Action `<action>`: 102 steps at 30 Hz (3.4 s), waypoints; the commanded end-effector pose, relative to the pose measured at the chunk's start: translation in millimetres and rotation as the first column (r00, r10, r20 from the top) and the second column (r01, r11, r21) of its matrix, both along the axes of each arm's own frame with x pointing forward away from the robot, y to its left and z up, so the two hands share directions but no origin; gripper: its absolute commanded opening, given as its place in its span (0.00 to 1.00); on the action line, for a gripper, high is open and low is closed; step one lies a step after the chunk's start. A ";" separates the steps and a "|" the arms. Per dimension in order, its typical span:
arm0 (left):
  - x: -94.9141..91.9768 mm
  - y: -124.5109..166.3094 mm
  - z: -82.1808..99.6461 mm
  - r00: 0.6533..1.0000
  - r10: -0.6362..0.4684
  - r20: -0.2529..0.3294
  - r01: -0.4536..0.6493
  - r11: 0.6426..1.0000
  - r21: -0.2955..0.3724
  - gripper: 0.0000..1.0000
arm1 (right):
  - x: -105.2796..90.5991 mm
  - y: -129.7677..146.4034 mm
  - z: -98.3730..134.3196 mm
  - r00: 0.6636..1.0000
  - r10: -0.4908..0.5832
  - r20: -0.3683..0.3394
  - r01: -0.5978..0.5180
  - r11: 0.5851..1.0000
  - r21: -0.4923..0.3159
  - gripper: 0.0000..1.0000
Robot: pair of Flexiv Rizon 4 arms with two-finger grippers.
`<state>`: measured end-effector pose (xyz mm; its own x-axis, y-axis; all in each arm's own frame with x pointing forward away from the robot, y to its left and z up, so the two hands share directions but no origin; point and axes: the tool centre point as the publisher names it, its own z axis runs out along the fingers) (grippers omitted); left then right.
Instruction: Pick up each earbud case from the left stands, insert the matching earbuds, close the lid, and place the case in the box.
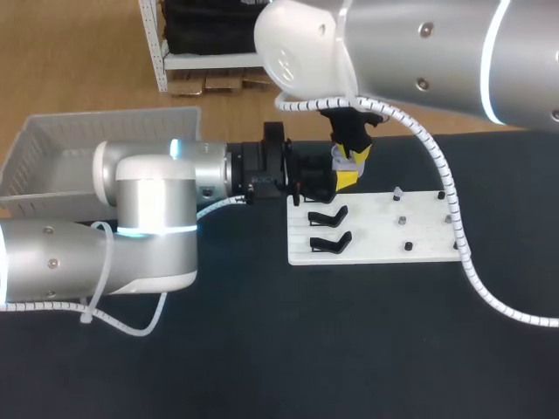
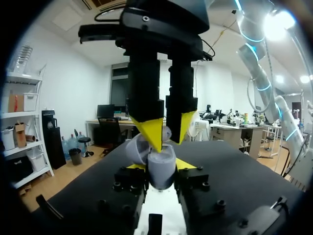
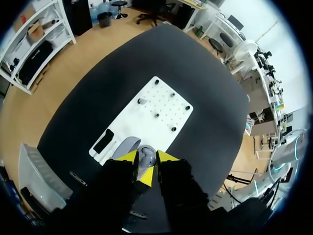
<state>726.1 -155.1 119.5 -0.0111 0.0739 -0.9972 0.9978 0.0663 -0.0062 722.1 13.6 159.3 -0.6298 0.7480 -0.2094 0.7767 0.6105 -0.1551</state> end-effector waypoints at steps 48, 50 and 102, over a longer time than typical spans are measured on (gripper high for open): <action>-1.9 0.3 0.1 1.000 0.007 0.005 -0.007 1.000 -0.005 0.00 | -43.1 -49.4 45.1 0.674 0.572 0.467 -0.724 0.636 0.267 1.00; -1.9 0.3 0.1 1.000 0.007 0.005 -0.007 1.000 -0.005 0.00 | -43.1 -49.4 45.1 0.674 0.572 0.467 -0.724 0.636 0.267 1.00; -1.9 0.3 0.1 1.000 0.007 0.005 -0.007 1.000 -0.005 0.00 | 44.9 -83.8 -112.4 0.828 0.476 0.298 -0.542 0.816 0.202 0.75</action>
